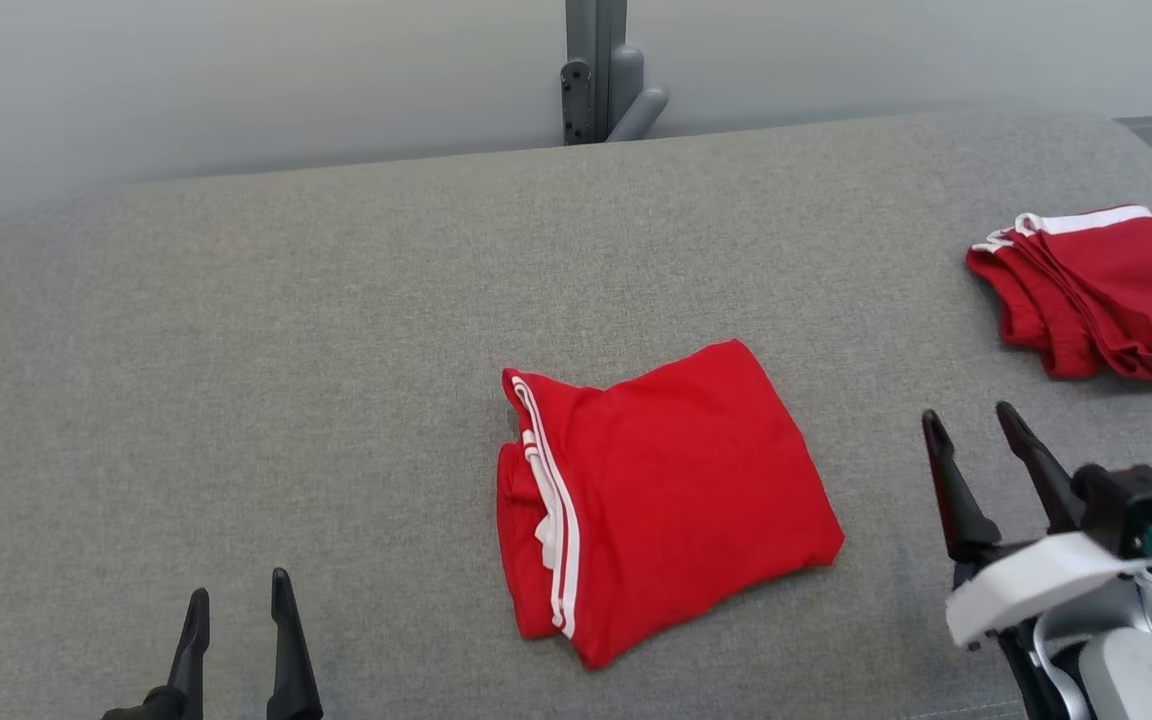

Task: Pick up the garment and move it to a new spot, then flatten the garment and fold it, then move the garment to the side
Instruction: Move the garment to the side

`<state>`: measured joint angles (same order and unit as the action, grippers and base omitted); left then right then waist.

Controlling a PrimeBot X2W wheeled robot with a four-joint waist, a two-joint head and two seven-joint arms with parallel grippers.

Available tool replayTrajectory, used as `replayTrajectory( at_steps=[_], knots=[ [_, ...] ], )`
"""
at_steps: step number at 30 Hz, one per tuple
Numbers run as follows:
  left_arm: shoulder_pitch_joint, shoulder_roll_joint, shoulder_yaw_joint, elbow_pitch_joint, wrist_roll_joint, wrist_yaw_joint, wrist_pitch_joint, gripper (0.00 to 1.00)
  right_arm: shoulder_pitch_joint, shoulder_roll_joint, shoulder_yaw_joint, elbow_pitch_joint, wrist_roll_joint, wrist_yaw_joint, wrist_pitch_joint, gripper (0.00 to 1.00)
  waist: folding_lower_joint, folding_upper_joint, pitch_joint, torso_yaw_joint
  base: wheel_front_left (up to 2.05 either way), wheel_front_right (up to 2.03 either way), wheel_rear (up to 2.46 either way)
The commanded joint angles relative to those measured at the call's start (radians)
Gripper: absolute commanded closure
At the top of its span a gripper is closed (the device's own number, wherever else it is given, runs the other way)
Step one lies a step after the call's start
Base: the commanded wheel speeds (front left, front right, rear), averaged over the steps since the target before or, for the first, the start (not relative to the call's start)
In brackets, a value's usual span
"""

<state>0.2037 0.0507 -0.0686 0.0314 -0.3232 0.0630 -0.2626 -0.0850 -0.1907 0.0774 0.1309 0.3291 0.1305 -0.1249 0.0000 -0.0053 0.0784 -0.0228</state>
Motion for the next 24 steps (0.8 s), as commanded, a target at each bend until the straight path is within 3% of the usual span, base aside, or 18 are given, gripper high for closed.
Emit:
replayTrajectory(
  at_steps=[1,10,16,24],
  knots=[
    [0.016,0.001,0.005,-0.003,0.000,0.003,-0.003,0.00,0.027,-0.006,-0.010,0.006,-0.030,0.000,-0.020,0.00,0.0000,0.0053,-0.030,0.002,0.00,0.00,0.00],
    [0.029,0.001,0.045,0.008,0.068,-0.041,-0.002,0.00,0.110,0.004,-0.135,0.095,-0.213,0.000,-0.138,0.00,0.0000,0.0053,-0.062,0.030,0.00,0.00,0.00],
    [0.014,0.001,0.091,0.024,0.108,-0.086,-0.002,0.00,0.135,0.031,-0.189,0.070,-0.254,0.000,-0.141,0.00,0.0000,0.0053,-0.065,0.041,0.00,0.00,0.00],
    [0.018,0.001,0.103,0.034,0.110,-0.105,-0.002,0.00,0.148,0.053,-0.195,0.074,-0.263,0.000,-0.141,0.00,0.0000,0.0053,-0.063,0.039,0.00,0.00,0.00]
  ],
)
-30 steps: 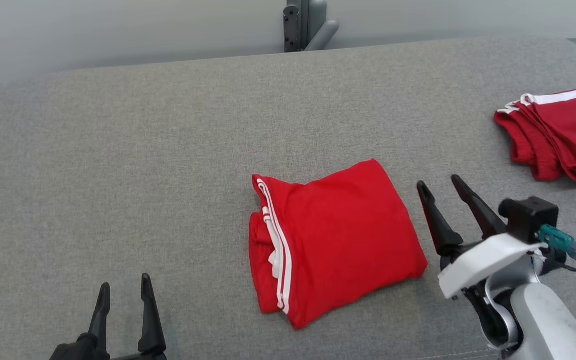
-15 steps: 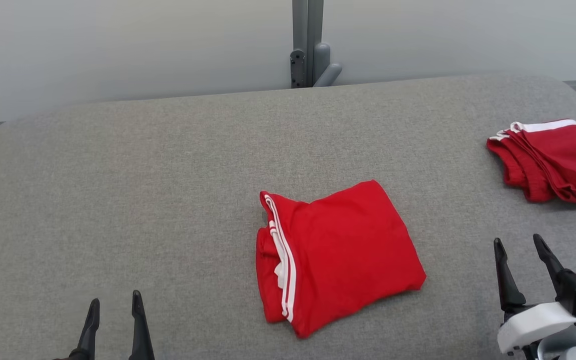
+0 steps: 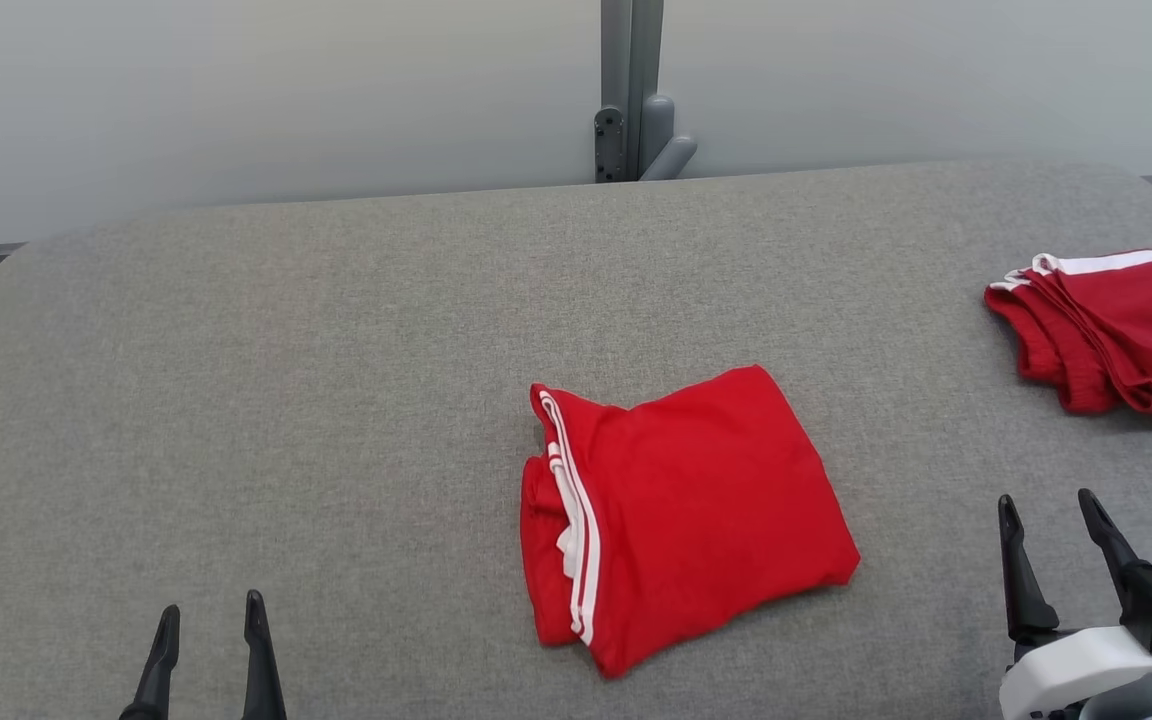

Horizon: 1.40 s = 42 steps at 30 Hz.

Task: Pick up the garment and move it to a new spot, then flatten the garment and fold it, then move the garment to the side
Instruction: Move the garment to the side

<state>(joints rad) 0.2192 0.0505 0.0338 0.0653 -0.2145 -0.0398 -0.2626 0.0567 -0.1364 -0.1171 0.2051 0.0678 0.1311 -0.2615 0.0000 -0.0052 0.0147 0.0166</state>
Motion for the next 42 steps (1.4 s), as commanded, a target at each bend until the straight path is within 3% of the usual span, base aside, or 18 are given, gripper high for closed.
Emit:
replayTrajectory(
  at_steps=[1,14,19,20,22,27,36,42],
  knots=[
    [0.000,0.001,-0.001,0.000,-0.002,-0.003,-0.003,0.00,0.006,0.001,0.001,0.000,-0.002,-0.001,-0.004,0.00,0.0000,0.0052,0.001,0.000,0.00,0.00,0.00],
    [0.002,0.001,-0.013,-0.004,-0.013,0.014,-0.002,0.00,-0.056,0.009,0.037,0.012,0.060,-0.001,-0.002,0.00,0.0000,0.0052,0.014,-0.003,0.00,0.00,0.00],
    [-0.010,0.001,-0.024,0.003,-0.012,0.010,-0.003,0.00,-0.172,-0.083,0.215,0.023,0.221,-0.001,0.158,0.00,0.0000,0.0052,0.036,-0.006,0.00,0.00,0.00],
    [-0.018,0.001,-0.029,0.009,-0.013,0.011,-0.002,0.00,-0.224,-0.106,0.256,0.023,0.292,-0.001,0.262,0.00,0.0000,0.0052,0.049,-0.004,0.00,0.00,0.00],
    [-0.031,0.001,-0.035,0.014,-0.012,0.010,-0.003,0.00,-0.278,-0.141,0.289,0.034,0.333,-0.001,0.366,0.00,0.0000,0.0052,0.063,0.003,0.00,0.00,0.00],
    [-0.046,0.001,-0.043,0.026,-0.017,0.010,-0.003,0.00,-0.379,-0.149,0.359,0.111,0.391,-0.001,0.531,0.00,0.0000,0.0052,0.085,0.023,0.00,0.00,0.00],
    [-0.087,0.001,-0.064,0.037,-0.029,0.015,-0.002,0.00,-0.480,-0.086,0.404,0.357,0.423,-0.001,0.554,0.00,0.0000,0.0052,0.114,0.064,0.00,0.00,0.00],
    [-0.098,0.001,-0.072,0.037,-0.030,0.018,-0.002,0.00,-0.525,-0.076,0.452,0.477,0.465,-0.001,0.535,0.00,0.0000,0.0052,0.115,0.069,0.00,0.00,0.00]
  ],
)
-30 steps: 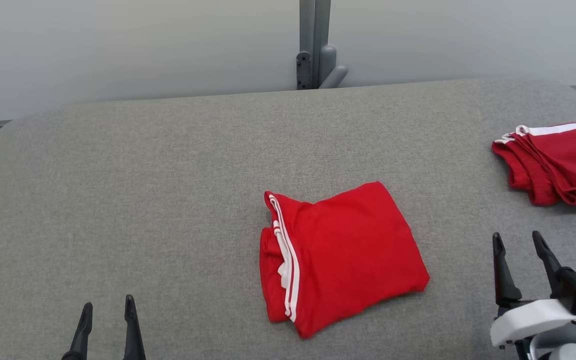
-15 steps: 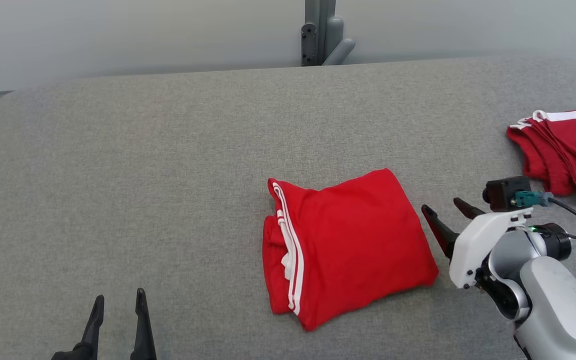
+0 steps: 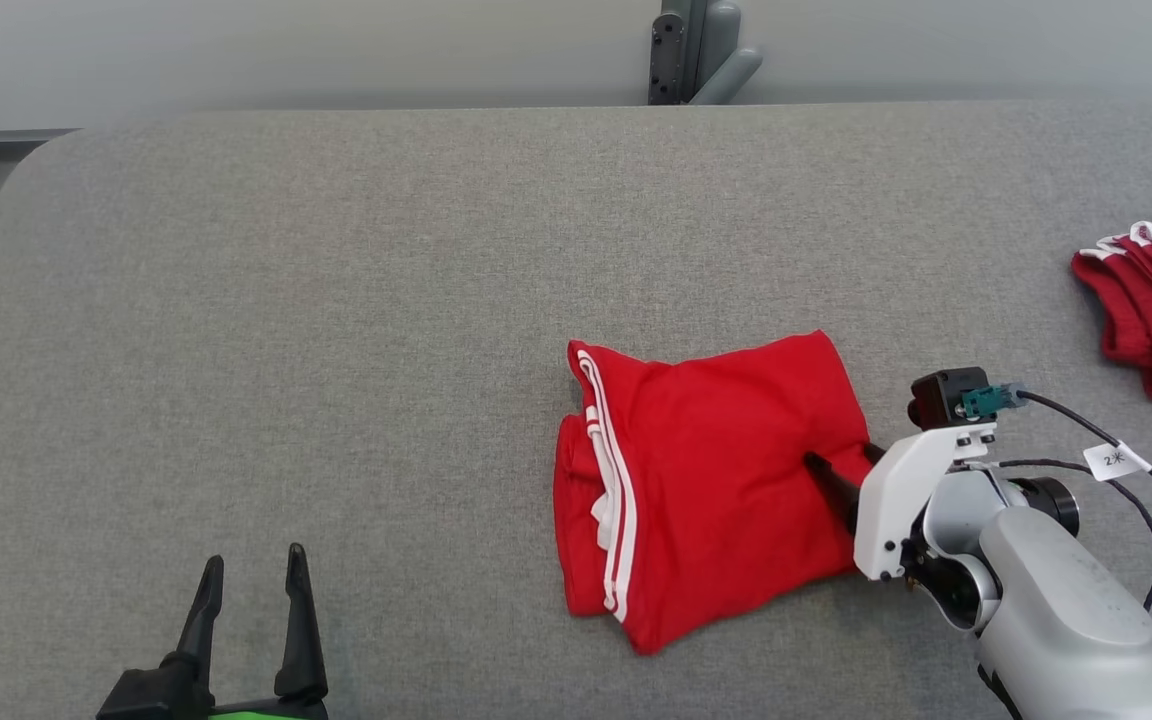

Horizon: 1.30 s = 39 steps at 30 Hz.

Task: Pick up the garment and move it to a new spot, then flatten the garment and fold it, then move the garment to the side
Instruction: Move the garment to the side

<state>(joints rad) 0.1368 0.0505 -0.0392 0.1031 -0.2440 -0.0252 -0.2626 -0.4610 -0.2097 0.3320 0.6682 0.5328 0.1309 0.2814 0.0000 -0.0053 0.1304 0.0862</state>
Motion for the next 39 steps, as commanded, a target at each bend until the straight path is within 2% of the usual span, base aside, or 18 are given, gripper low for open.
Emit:
replayTrajectory(
  at_steps=[1,2,16,26,32,39],
  knots=[
    [-0.015,0.001,0.000,-0.001,-0.001,0.004,-0.002,0.00,-0.014,-0.002,0.005,0.029,0.005,-0.001,-0.022,0.56,0.0000,0.0053,0.000,-0.001,0.00,0.00,0.00],
    [-0.014,0.001,0.000,-0.003,-0.001,0.005,-0.002,0.00,-0.021,0.004,0.007,0.040,0.014,-0.001,-0.034,1.00,0.0000,0.0053,-0.001,-0.002,0.00,0.00,0.00],
    [-0.020,0.001,0.002,-0.009,0.003,0.003,-0.003,0.00,-0.076,-0.018,0.086,0.110,0.110,-0.002,-0.114,1.00,0.0000,0.0053,0.009,-0.046,0.00,0.00,0.00],
    [-0.008,0.001,0.017,-0.015,0.012,-0.001,-0.002,0.00,-0.122,-0.053,0.134,0.074,0.172,-0.001,-0.161,1.00,0.0000,0.0053,0.016,-0.082,0.00,0.00,0.00],
    [-0.001,0.001,0.022,-0.029,0.012,0.001,-0.002,0.00,-0.152,-0.094,0.151,0.013,0.196,-0.001,-0.163,1.00,0.0000,0.0053,0.024,-0.145,0.00,0.00,0.00],
    [-0.040,0.001,0.030,-0.045,0.031,-0.013,-0.002,0.00,-0.206,-0.110,0.161,-0.031,0.189,-0.001,-0.169,1.00,0.0000,0.0053,0.068,-0.262,0.00,0.00,0.00]
  ],
)
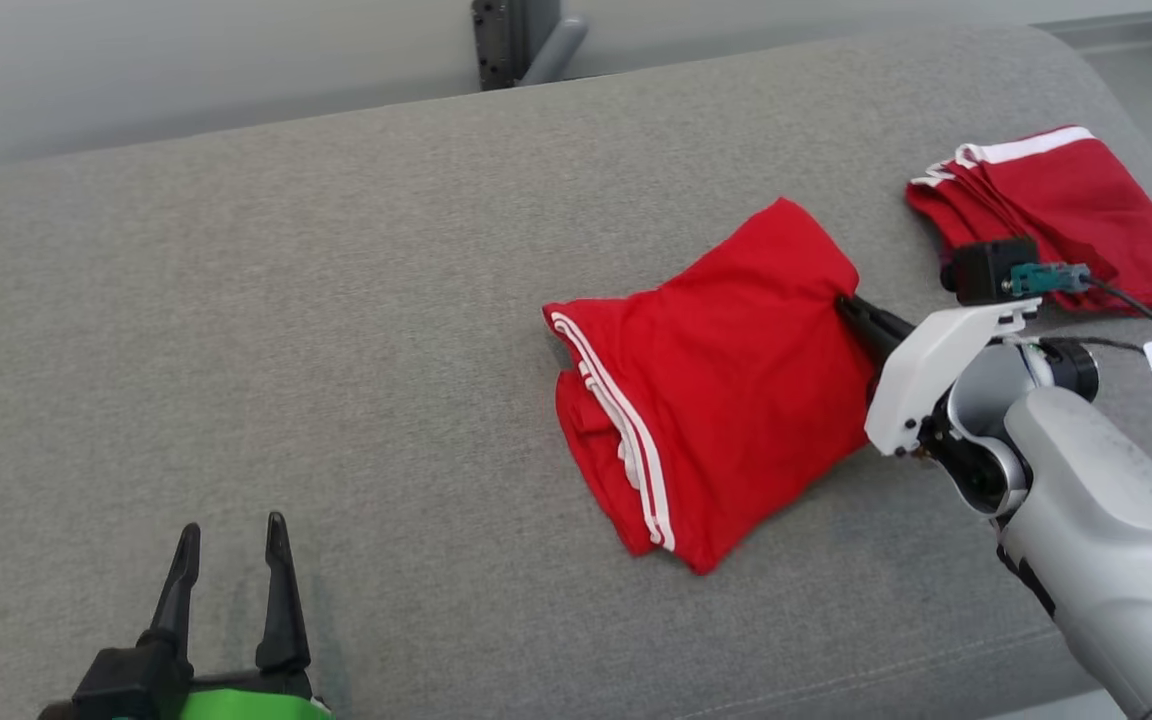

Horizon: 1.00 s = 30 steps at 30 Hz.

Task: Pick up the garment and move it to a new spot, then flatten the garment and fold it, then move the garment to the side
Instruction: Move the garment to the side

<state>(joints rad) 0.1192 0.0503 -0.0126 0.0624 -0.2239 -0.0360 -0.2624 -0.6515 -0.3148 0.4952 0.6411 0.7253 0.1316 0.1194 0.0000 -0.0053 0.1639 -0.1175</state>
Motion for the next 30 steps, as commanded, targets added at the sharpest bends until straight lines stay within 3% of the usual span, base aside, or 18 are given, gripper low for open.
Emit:
replayTrajectory(
  at_steps=[1,7,13,30],
  knots=[
    [-0.030,0.001,0.006,-0.007,0.019,-0.006,-0.003,0.00,-0.029,-0.003,-0.002,-0.007,-0.008,-0.002,-0.008,1.00,0.0000,0.0053,0.046,-0.073,0.00,0.00,0.00],
    [-0.076,0.002,0.032,-0.013,0.059,-0.035,-0.003,0.00,-0.152,-0.008,-0.016,-0.005,-0.051,-0.002,-0.025,1.00,0.0000,0.0053,0.121,-0.134,0.00,0.00,0.00],
    [-0.102,0.002,0.047,-0.023,0.085,-0.048,-0.003,0.00,-0.266,-0.026,-0.082,0.016,-0.083,-0.002,-0.006,1.00,0.0000,0.0053,0.185,-0.154,0.00,0.00,0.00],
    [-0.115,0.006,0.077,-0.054,0.114,-0.064,-0.003,0.00,-0.329,-0.103,-0.295,-0.072,-0.168,-0.002,0.142,1.00,0.0000,0.0053,0.229,-0.162,0.00,0.00,0.00]
  ],
)
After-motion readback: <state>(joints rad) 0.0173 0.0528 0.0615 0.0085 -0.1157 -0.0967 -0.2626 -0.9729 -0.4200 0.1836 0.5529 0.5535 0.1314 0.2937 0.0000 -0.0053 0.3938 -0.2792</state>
